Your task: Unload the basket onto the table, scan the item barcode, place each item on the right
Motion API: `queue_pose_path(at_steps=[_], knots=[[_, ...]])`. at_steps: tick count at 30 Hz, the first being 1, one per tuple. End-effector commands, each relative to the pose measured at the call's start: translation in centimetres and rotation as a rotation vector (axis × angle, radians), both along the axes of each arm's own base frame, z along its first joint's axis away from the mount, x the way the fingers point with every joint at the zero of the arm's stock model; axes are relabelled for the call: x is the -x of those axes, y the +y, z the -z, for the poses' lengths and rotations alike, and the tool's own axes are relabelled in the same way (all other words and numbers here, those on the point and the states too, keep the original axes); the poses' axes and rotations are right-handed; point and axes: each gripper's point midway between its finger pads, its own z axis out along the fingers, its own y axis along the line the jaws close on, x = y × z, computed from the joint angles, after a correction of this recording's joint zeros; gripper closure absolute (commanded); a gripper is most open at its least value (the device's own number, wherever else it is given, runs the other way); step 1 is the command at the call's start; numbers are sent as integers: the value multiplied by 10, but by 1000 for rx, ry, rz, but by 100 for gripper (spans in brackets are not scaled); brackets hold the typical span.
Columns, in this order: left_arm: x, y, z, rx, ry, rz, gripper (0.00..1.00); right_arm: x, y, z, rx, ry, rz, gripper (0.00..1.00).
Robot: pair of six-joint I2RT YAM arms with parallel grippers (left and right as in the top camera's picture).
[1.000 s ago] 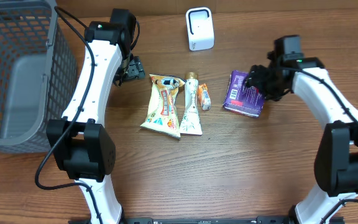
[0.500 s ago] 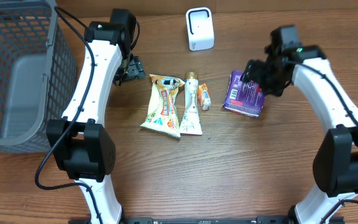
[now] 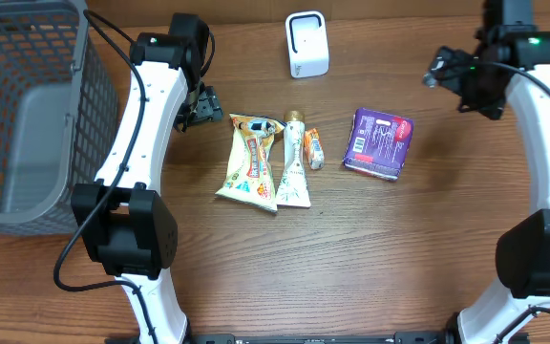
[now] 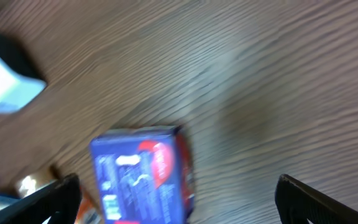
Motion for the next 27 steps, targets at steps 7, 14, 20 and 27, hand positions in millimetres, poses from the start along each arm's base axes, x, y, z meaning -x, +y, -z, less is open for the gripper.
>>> queue_pose_path(at_steps=[7, 14, 20, 27], knots=[[-1, -3, 2, 2, 1, -7, 0, -4, -68, -17, 138, -62, 151, 0], [-1, -3, 2, 2, 1, -6, 0, -2, -101, -20, 211, -70, 228, 0], [-1, -3, 2, 2, 1, -6, 0, 0, -105, -19, 192, -70, 248, 0], [-1, -3, 2, 2, 1, -7, 0, -9, -70, -2, 16, -79, 158, 0]])
